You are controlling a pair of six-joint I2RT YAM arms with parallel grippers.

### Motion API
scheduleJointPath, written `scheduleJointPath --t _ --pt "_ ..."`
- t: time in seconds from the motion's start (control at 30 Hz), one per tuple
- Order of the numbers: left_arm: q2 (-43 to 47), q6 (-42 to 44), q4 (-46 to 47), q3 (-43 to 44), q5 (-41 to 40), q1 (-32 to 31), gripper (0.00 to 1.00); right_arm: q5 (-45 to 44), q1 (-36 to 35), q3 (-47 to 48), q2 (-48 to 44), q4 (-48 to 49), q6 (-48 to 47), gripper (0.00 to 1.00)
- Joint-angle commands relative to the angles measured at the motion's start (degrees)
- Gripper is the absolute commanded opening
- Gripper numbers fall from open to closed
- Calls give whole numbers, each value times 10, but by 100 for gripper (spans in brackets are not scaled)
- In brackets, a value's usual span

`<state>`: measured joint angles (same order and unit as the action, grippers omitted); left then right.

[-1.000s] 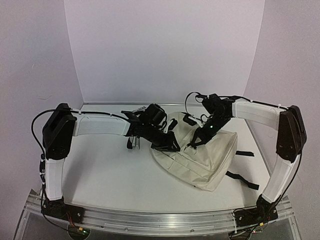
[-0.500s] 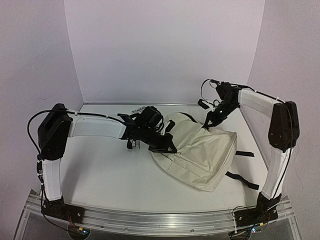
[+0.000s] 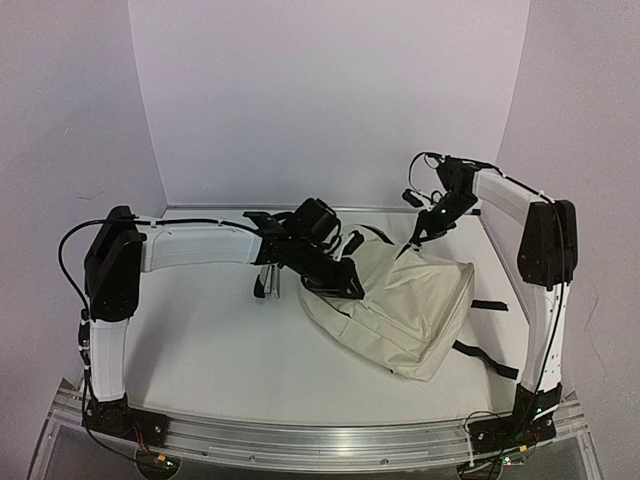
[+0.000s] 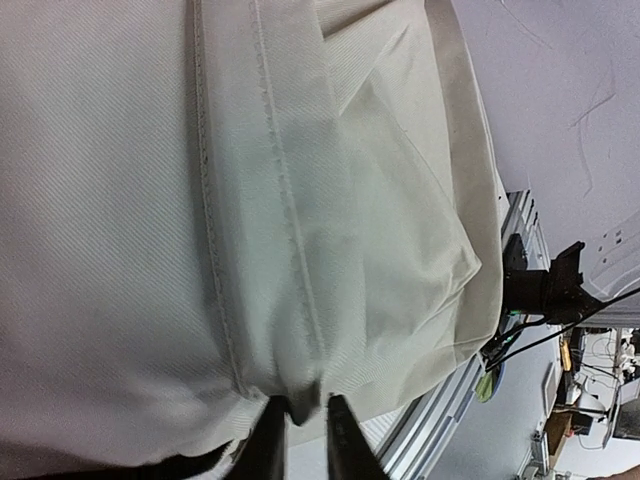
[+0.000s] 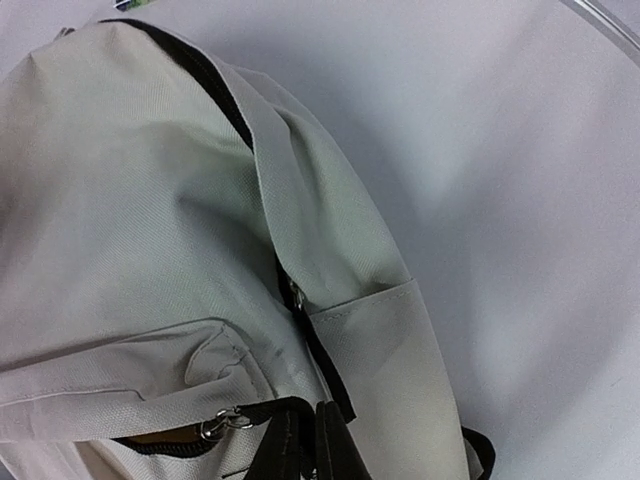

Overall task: Pack the student bag
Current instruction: Unzip the student bag at the center of the board, then move the stationery to the center of the board.

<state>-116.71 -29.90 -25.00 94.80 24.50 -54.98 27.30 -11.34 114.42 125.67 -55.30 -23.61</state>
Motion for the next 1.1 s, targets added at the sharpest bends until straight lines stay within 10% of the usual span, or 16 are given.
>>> scheduleJointPath --t 0.0,0.33,0.6,1.07 --pt "24 -4 -31 35 -9 16 35 6 13 15 -39 26 16 17" --pt "92 -46 -46 31 -139 172 75 8 13 -27 -135 26 31 97" --pt "8 -32 -120 121 -256 246 75 -10 13 -78 -210 27 44 98" --pt "-164 -34 -55 222 -168 269 55 -25 14 -151 -256 27 62 98"
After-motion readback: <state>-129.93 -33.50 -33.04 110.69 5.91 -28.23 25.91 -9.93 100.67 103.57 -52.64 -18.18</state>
